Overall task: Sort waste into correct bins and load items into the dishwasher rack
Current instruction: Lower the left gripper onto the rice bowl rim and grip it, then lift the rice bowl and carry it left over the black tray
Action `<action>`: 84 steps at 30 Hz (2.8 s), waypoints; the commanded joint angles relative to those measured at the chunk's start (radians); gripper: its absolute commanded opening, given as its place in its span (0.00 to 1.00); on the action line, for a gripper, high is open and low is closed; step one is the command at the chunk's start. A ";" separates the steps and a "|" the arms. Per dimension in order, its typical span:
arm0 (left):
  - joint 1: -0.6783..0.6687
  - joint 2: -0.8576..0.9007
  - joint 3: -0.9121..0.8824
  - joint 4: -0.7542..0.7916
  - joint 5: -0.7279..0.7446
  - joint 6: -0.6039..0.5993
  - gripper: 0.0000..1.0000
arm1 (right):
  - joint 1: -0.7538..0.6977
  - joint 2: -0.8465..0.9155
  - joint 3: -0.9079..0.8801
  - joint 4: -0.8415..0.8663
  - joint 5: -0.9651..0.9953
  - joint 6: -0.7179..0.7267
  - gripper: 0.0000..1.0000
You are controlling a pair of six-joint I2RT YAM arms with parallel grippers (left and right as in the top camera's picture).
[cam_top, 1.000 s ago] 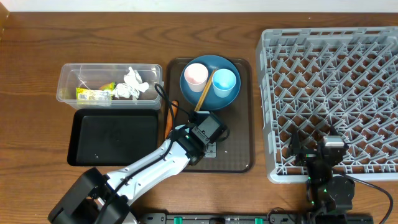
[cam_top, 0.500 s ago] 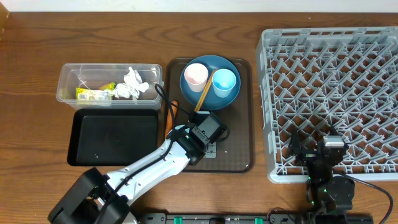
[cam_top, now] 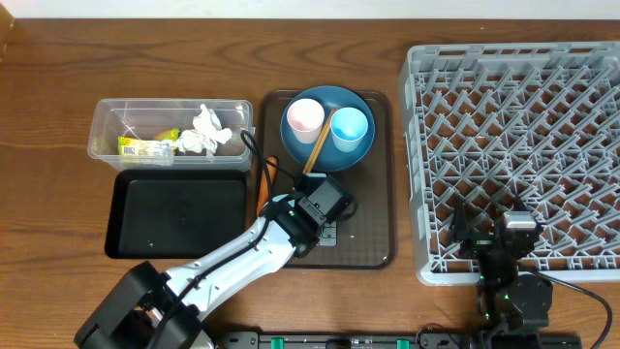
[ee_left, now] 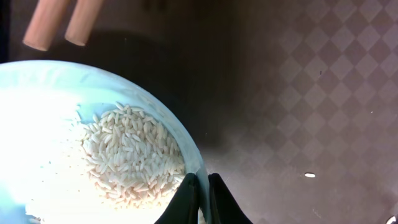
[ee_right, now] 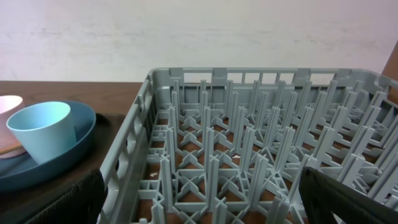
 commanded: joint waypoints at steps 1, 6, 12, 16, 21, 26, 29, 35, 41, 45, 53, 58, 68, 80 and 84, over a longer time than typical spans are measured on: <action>-0.002 -0.001 -0.020 -0.013 0.020 -0.009 0.06 | 0.009 0.000 -0.003 -0.001 0.003 0.003 0.99; -0.002 -0.029 -0.020 -0.022 0.020 0.018 0.06 | 0.009 0.000 -0.003 -0.001 0.003 0.003 0.99; -0.002 -0.083 -0.019 -0.025 0.019 0.018 0.06 | 0.009 0.000 -0.003 -0.001 0.003 0.003 0.99; -0.002 -0.126 -0.019 -0.037 0.019 0.018 0.06 | 0.009 0.000 -0.003 -0.001 0.003 0.003 0.99; -0.001 -0.175 -0.019 -0.064 0.018 0.027 0.06 | 0.009 0.000 -0.003 -0.001 0.003 0.003 0.99; -0.001 -0.206 -0.019 -0.077 0.011 0.048 0.06 | 0.009 0.000 -0.003 -0.001 0.003 0.003 0.99; 0.002 -0.220 -0.019 -0.079 0.011 0.048 0.06 | 0.009 0.000 -0.003 -0.001 0.003 0.003 0.99; 0.021 -0.238 -0.004 -0.122 0.012 0.056 0.06 | 0.009 0.000 -0.003 -0.001 0.003 0.003 0.99; 0.096 -0.245 0.060 -0.229 0.021 0.099 0.06 | 0.009 0.000 -0.003 -0.001 0.003 0.003 0.99; 0.144 -0.269 0.111 -0.275 0.042 0.132 0.06 | 0.009 0.000 -0.003 -0.001 0.003 0.003 0.99; 0.232 -0.349 0.152 -0.290 0.101 0.157 0.06 | 0.009 0.000 -0.003 -0.001 0.003 0.003 0.99; 0.336 -0.381 0.152 -0.302 0.102 0.190 0.06 | 0.009 0.000 -0.003 -0.001 0.003 0.003 0.99; 0.724 -0.386 0.151 -0.310 0.370 0.317 0.07 | 0.009 0.000 -0.003 -0.001 0.003 0.003 0.99; 1.232 -0.386 0.108 -0.305 0.787 0.441 0.06 | 0.009 0.000 -0.003 -0.001 0.003 0.003 0.99; 1.353 -0.385 0.052 -0.260 0.900 0.467 0.06 | 0.009 0.000 -0.003 -0.001 0.003 0.003 0.99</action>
